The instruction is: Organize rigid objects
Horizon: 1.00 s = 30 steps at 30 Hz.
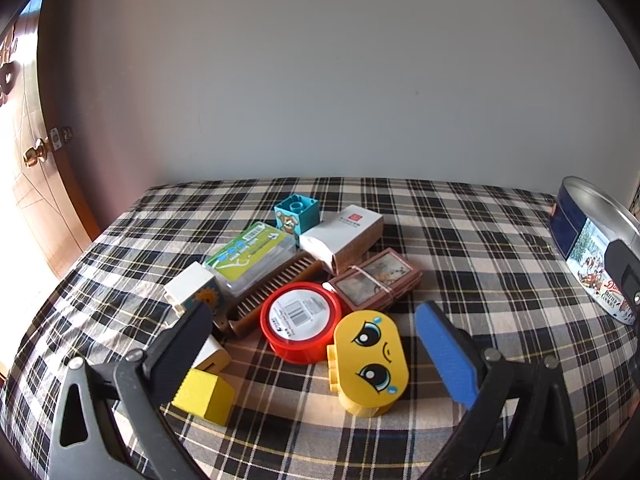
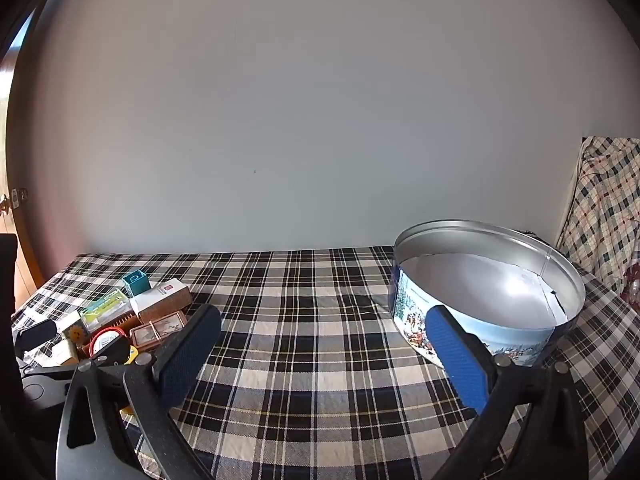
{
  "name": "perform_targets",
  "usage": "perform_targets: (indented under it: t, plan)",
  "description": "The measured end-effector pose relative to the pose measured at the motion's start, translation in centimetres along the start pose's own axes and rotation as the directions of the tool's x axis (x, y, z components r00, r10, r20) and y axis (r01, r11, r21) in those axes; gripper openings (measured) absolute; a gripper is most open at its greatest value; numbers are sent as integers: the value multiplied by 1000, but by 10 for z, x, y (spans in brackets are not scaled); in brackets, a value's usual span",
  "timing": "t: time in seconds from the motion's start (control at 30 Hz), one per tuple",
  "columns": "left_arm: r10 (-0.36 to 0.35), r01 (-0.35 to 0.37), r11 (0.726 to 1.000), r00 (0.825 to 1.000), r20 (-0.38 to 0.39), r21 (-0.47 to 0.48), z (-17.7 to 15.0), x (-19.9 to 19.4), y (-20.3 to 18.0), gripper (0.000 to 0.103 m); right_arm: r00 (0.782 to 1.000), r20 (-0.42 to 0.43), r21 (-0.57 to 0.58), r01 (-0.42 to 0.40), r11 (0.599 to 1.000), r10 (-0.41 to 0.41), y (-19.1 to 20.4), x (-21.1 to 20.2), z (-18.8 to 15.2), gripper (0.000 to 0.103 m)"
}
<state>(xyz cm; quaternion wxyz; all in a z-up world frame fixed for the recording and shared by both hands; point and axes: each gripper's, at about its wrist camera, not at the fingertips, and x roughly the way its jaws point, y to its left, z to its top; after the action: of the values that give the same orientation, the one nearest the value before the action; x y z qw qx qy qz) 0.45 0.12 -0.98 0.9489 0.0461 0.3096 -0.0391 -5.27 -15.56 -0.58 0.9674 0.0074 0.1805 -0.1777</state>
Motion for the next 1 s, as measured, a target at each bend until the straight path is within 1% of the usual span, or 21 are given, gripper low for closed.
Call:
perform_targets:
  t: [0.3, 0.33, 0.43, 0.47, 0.57, 0.67, 0.73, 0.8, 0.87, 0.93, 1.0]
  plan:
    - [1, -1, 1000, 1000, -3, 1, 0, 1, 0, 103, 1000, 2, 4, -2, 1000, 2, 1, -6, 0, 103]
    - [2, -2, 1000, 1000, -3, 3, 0, 2, 1, 103, 1000, 7, -1, -8, 1000, 8, -1, 3, 0, 103]
    - [2, -2, 1000, 1000, -4, 3, -1, 2, 1, 103, 1000, 8, -2, -15, 1000, 15, -1, 4, 1, 103]
    - [3, -3, 1000, 1000, -6, 1, 0, 2, 1, 103, 1000, 10, 0, -21, 1000, 21, -5, -2, -1, 103]
    - [-11, 10, 1000, 999, -32, -28, -3, 0, 8, 103, 999, 18, -1, -40, 999, 40, -3, -3, -1, 103]
    - [-28, 22, 996, 997, -76, -85, -12, -9, 26, 103, 998, 24, -11, -61, 998, 61, 1, -4, -1, 103]
    - [-27, 17, 994, 995, -91, -111, -19, -18, 42, 100, 996, 13, -19, -87, 996, 87, 4, -4, -3, 102]
    - [0, -11, 991, 997, -80, -134, -28, -32, 65, 99, 994, -22, -29, -108, 994, 107, 6, -3, -3, 102]
    - [17, -27, 990, 997, -73, -136, -34, -39, 80, 99, 989, -35, -39, -143, 989, 141, 11, -2, -4, 101]
    - [18, -29, 993, 996, -91, -113, -40, -42, 93, 99, 981, -53, -40, -190, 981, 188, 17, 0, -5, 97]
    - [33, -43, 996, 992, -120, -83, -45, -40, 101, 93, 972, -80, -45, -225, 973, 221, 18, 1, -6, 87]
